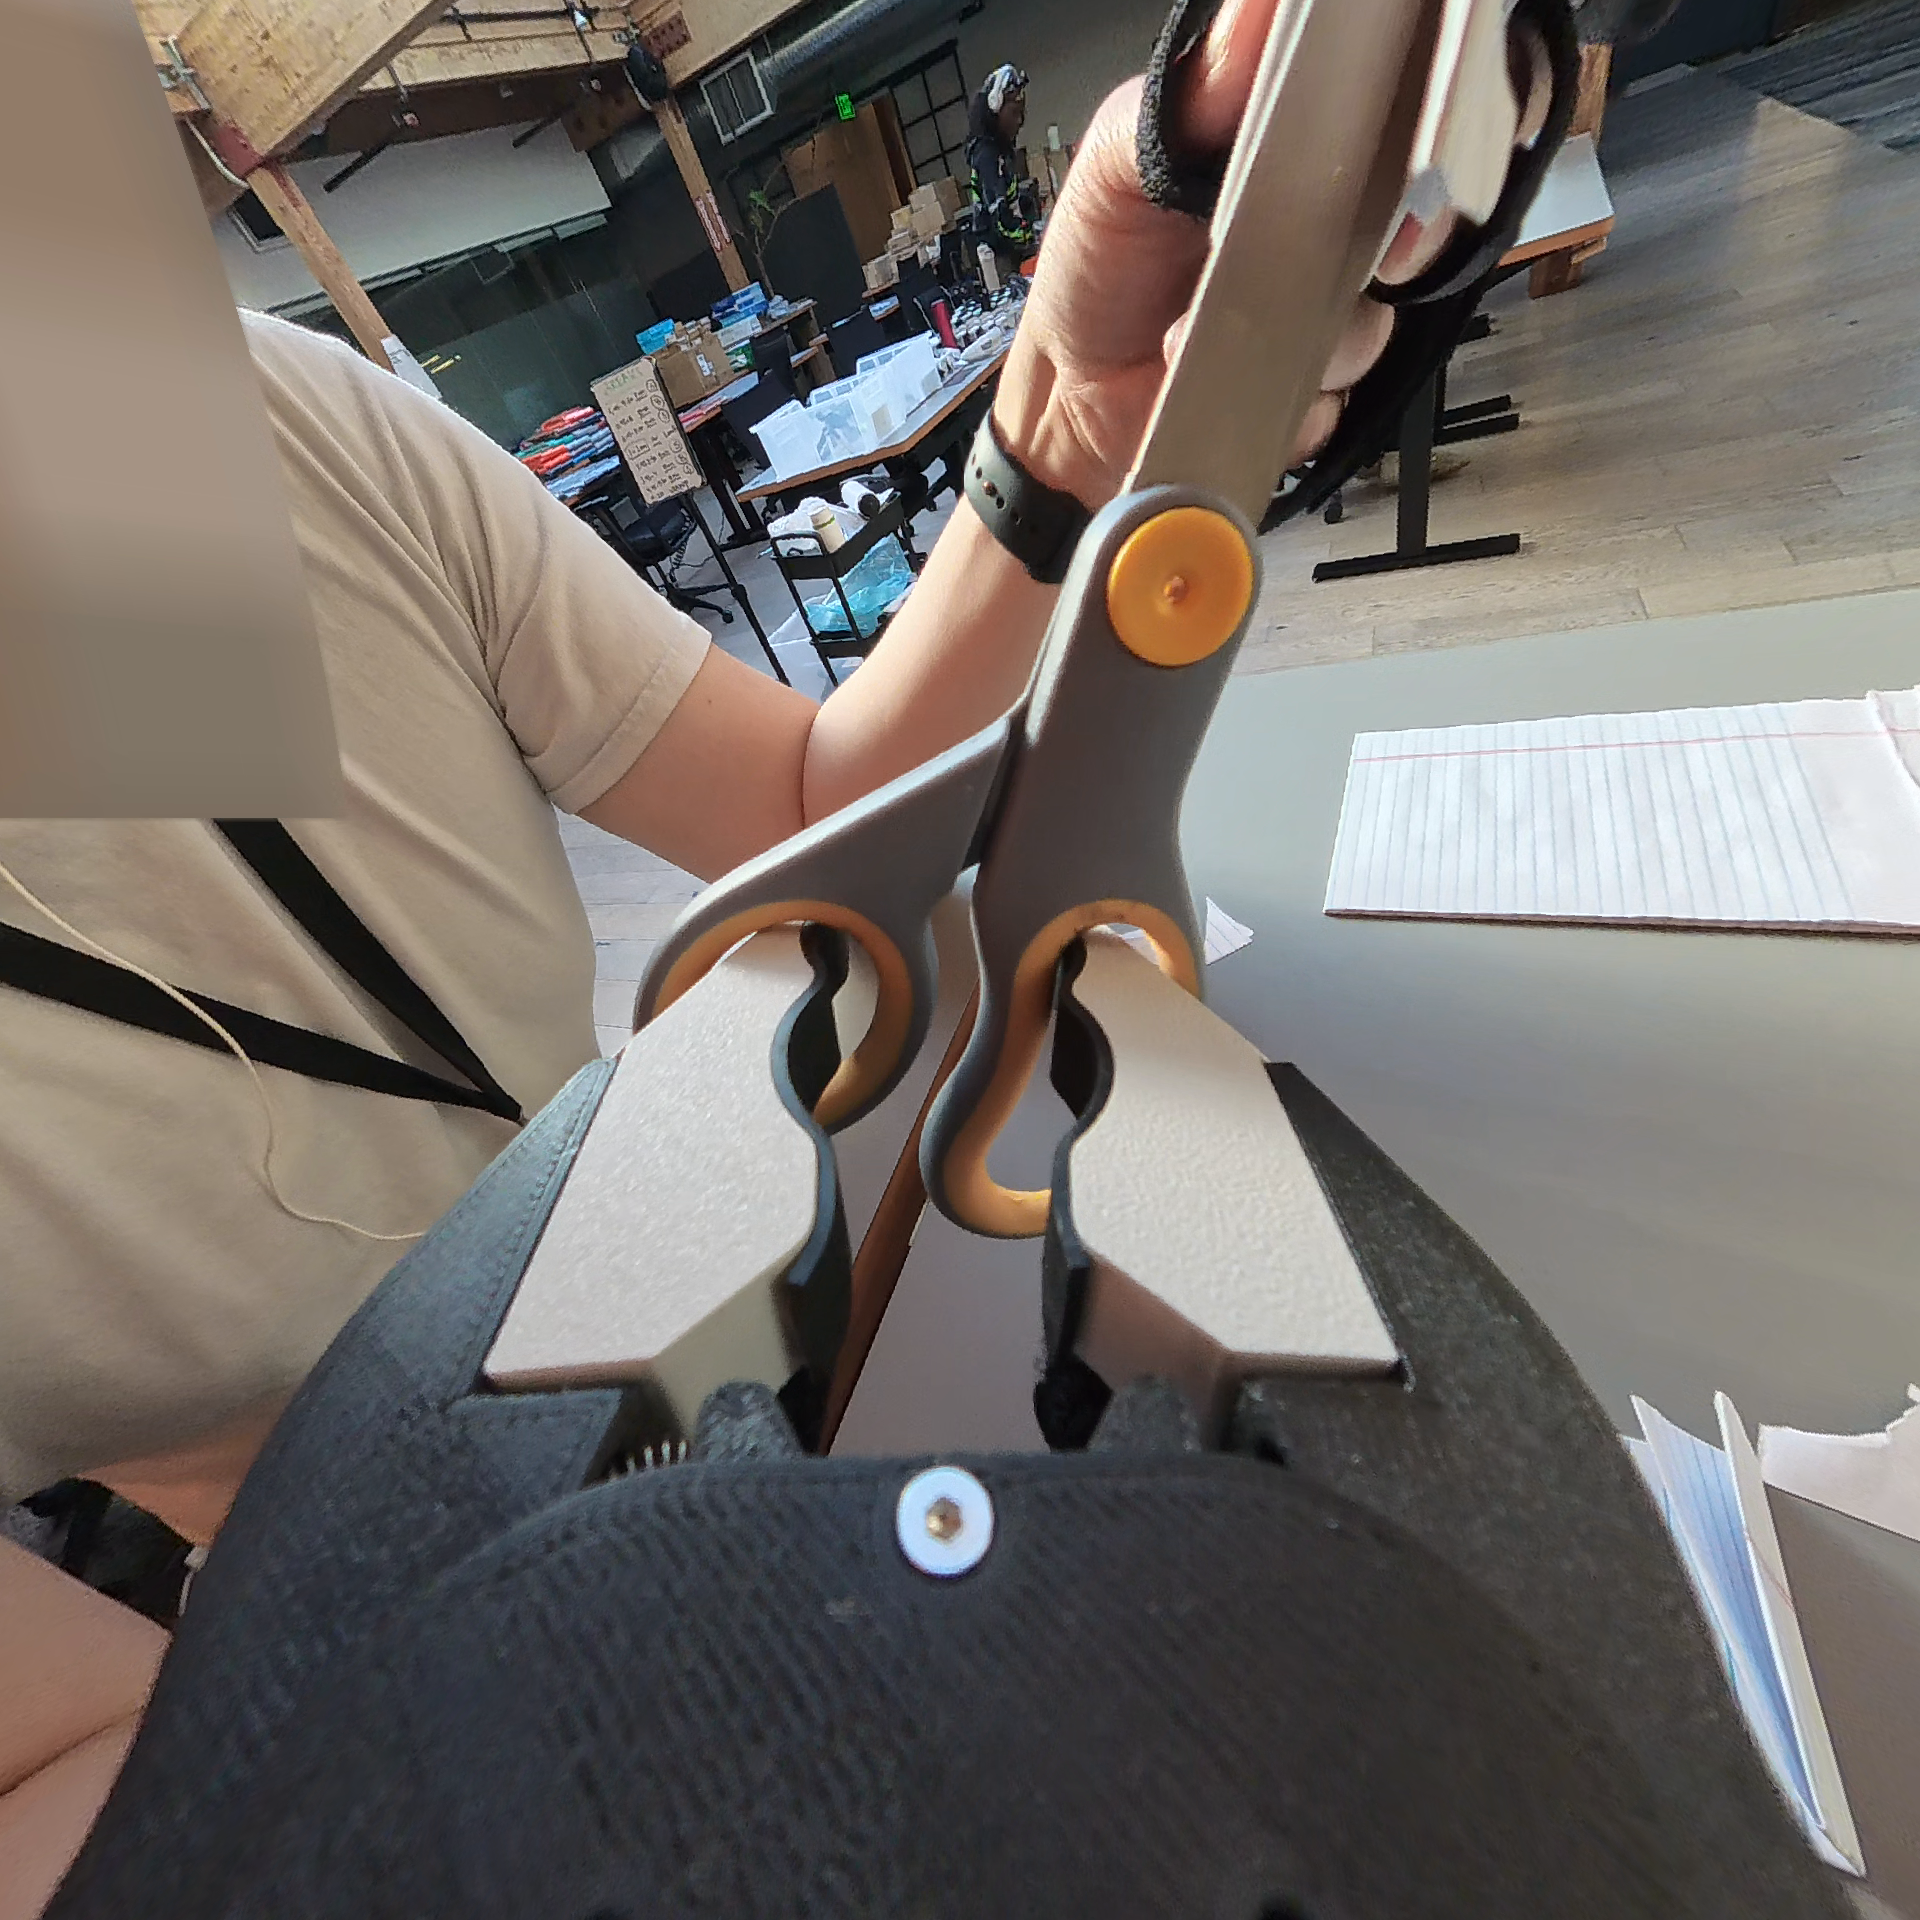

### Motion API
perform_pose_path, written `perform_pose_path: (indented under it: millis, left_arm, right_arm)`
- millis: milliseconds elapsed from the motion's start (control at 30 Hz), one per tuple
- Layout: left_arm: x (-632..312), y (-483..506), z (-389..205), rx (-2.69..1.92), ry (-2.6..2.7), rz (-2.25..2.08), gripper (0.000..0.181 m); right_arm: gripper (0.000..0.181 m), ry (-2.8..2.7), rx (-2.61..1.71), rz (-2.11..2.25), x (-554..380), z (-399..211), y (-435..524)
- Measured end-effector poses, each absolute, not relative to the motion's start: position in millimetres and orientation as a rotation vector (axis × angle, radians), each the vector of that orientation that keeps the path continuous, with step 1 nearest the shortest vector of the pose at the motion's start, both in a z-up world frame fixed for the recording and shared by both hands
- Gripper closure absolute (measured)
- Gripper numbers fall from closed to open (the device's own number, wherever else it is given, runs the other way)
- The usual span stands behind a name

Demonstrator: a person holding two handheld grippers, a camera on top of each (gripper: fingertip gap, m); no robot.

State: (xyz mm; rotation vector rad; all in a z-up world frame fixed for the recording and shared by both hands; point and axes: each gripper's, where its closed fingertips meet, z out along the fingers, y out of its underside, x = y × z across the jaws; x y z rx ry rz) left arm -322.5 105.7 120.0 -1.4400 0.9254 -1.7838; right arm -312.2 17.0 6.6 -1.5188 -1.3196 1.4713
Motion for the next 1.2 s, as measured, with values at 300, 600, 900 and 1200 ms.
perform_pose_path:
  millis: [300,600,900,1200]
  left_arm:
    - [-325.7,104.9,122.0,-1.430,0.921,-1.807,0.181]
    - [-324.5,106.8,116.6,-1.461,0.935,-1.755,0.181]
    - [-322.6,108.6,113.6,-1.481,0.923,-1.776,0.181]
    - [-322.4,112.1,112.1,-1.496,0.905,-1.767,0.181]
  right_arm:
    - [0.143,-1.320,-1.516,1.467,-311.4,10.5,15.3]
    - [0.141,-1.301,-1.544,1.421,-312.7,10.5,20.2]
    - [0.152,-1.317,-1.566,1.402,-320.3,0.2,25.2]
    - [0.155,-1.284,-1.550,1.345,-320.1,-6.0,36.4]
